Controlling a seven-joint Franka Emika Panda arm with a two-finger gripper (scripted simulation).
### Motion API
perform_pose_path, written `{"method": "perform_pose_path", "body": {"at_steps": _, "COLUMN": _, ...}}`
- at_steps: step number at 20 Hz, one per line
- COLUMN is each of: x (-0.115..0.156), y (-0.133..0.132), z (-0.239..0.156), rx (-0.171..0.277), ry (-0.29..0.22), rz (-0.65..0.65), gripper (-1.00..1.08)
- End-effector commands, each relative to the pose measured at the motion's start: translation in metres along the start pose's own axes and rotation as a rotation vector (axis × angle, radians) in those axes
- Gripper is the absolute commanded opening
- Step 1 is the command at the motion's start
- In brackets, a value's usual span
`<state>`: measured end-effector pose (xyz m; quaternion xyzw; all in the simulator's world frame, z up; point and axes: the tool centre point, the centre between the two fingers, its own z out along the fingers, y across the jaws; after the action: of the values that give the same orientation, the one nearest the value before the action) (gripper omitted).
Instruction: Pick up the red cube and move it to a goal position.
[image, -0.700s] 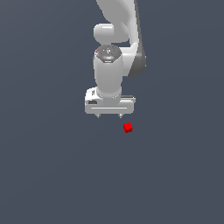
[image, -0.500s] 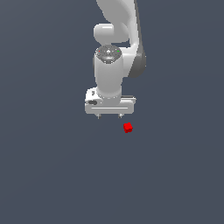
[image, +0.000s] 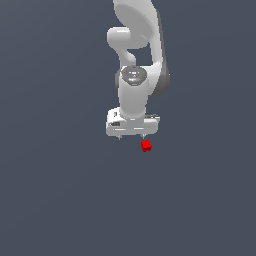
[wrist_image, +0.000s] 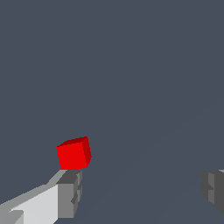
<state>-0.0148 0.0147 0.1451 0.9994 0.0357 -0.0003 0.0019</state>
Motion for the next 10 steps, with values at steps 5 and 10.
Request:
{"method": "perform_pose_path", "body": {"at_steps": 5, "x": -0.010, "y": -0.038, "z": 0.055, "rx": 0.004, "ry": 0.000, "rz": -0.090, "gripper": 1.00}}
{"method": "perform_pose_path", "body": {"at_steps": 10, "x": -0.018, "y": -0.063, "z": 0.093, "rx": 0.006, "ry": 0.001, "rz": -0.151, "gripper": 1.00}}
